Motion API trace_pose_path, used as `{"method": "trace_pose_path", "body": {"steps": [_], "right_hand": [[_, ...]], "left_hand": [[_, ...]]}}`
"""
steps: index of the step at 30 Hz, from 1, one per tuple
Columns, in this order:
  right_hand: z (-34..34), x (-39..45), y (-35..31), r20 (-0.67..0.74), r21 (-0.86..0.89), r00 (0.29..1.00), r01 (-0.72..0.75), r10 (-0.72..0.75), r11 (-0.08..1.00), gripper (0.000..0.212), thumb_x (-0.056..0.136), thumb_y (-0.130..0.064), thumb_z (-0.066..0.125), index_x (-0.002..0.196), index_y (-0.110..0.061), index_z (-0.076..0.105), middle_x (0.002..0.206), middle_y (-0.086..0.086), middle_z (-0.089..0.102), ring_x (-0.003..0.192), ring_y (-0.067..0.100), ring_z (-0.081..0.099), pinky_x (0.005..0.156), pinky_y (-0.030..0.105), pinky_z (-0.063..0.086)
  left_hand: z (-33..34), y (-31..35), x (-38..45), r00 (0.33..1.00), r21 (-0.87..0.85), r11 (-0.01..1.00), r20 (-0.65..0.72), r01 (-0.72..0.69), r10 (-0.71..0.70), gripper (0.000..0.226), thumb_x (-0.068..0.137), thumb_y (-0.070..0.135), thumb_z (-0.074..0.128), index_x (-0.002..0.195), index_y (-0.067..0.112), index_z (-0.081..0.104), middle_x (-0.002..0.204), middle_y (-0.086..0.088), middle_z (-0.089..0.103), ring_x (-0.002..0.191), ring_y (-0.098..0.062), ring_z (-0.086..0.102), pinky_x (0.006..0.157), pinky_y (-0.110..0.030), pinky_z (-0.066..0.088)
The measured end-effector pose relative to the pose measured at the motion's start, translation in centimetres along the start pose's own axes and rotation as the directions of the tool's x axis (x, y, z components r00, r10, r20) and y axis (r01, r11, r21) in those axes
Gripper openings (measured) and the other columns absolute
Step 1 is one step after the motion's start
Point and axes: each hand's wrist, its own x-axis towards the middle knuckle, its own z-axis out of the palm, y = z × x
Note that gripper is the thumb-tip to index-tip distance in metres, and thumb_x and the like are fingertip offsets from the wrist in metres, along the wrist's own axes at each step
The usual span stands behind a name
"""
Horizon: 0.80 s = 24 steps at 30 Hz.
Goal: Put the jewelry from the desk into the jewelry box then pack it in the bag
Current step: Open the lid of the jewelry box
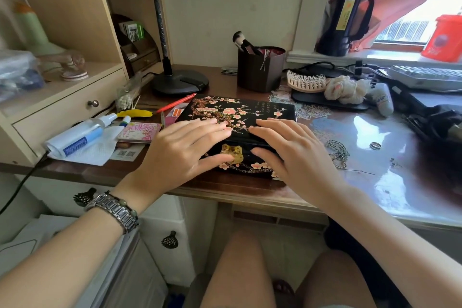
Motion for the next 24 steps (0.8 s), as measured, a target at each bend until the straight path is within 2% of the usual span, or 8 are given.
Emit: {"method": "trace_pose_path", "body": {"steps": [3, 6, 12, 19, 24], "right_hand": [[0.0, 0.0, 0.0, 0.003, 0.000, 1.000, 0.001, -0.001, 1.000, 0.039, 0.095, -0.039, 0.044, 0.123, -0.017, 0.060, 0.124, 0.002, 0.065, 0.114, 0.024, 0.059, 0.095, 0.039, 0.048], [-0.1, 0.0, 0.0, 0.003, 0.000, 1.000, 0.001, -0.001, 1.000, 0.039, 0.095, -0.039, 0.043, 0.123, -0.017, 0.060, 0.124, 0.002, 0.065, 0.114, 0.024, 0.059, 0.095, 0.038, 0.047], [-0.3, 0.4, -0.1, -0.040, -0.017, 0.999, -0.009, 0.009, 1.000, 0.039, 0.097, -0.039, 0.040, 0.122, -0.018, 0.061, 0.121, 0.001, 0.066, 0.114, 0.022, 0.060, 0.093, 0.035, 0.046], [-1.7, 2.1, 0.7, -0.010, 0.049, 1.000, 0.002, -0.002, 0.999, 0.045, 0.096, -0.044, 0.036, 0.120, -0.018, 0.064, 0.117, -0.003, 0.069, 0.108, 0.018, 0.063, 0.087, 0.036, 0.053], [-3.4, 4.6, 2.2, 0.031, 0.130, 0.999, 0.014, -0.018, 0.991, 0.042, 0.094, -0.045, 0.039, 0.121, -0.022, 0.061, 0.109, -0.005, 0.070, 0.100, 0.018, 0.065, 0.079, 0.036, 0.055]], "left_hand": [[0.1, 0.3, 0.4, 0.998, -0.031, 0.998, -0.038, 0.054, -0.055, 0.027, 0.089, 0.033, 0.065, 0.102, 0.011, 0.073, 0.105, -0.003, 0.074, 0.103, -0.017, 0.068, 0.081, -0.037, 0.056], [0.2, 0.5, 0.5, 0.995, -0.071, 0.994, -0.059, 0.079, -0.083, 0.024, 0.089, 0.029, 0.066, 0.103, 0.010, 0.072, 0.105, -0.003, 0.073, 0.101, -0.018, 0.068, 0.080, -0.038, 0.055], [0.1, 0.8, 0.7, 0.995, -0.028, 1.000, -0.096, -0.014, 0.011, 0.015, 0.087, 0.016, 0.069, 0.100, 0.010, 0.074, 0.105, -0.004, 0.072, 0.096, -0.023, 0.067, 0.082, -0.034, 0.049], [-0.1, -0.4, 1.5, 0.995, 0.004, 0.999, -0.089, -0.055, 0.055, 0.025, 0.088, 0.022, 0.068, 0.110, 0.010, 0.071, 0.112, -0.006, 0.070, 0.100, -0.024, 0.067, 0.082, -0.038, 0.052], [-0.2, -1.6, 3.9, 0.992, -0.037, 0.999, -0.123, -0.010, 0.005, 0.024, 0.089, 0.021, 0.066, 0.110, 0.010, 0.070, 0.112, -0.004, 0.070, 0.102, -0.022, 0.066, 0.085, -0.036, 0.051]]}}
